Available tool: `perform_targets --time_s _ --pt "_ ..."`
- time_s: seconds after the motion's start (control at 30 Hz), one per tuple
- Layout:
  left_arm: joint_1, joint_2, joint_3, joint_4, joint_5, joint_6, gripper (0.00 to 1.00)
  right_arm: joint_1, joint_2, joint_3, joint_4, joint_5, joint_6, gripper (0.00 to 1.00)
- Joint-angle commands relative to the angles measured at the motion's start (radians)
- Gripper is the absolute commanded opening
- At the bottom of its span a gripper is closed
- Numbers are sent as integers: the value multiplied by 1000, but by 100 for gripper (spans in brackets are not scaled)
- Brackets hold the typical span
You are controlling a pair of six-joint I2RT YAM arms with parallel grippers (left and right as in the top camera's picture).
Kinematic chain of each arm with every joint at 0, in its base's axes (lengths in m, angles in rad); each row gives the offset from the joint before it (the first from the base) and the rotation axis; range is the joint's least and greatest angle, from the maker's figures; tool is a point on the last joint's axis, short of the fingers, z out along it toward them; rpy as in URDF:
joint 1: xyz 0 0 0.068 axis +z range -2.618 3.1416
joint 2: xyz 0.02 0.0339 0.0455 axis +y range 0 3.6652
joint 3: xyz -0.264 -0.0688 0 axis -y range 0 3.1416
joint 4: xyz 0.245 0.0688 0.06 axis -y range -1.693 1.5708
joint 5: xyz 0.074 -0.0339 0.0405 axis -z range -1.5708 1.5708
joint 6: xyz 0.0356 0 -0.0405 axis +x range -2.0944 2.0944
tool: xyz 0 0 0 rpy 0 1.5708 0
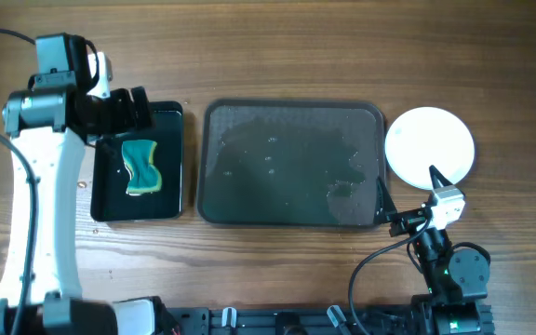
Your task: Clean dirty plates on tray and stack at the side
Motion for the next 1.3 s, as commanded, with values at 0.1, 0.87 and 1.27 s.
perform_targets --time_s 0.1,0.87,1.27 --pt "-50 -398 -323 384 103 8 100 4 -6 -3 8 18 14 100" --pt "-145 -1402 -1394 1056 51 12 100 4 -6 -3 8 18 14 100" --pt "-151 -1490 -1461 1018 37 12 100 4 -6 -3 8 18 14 100"
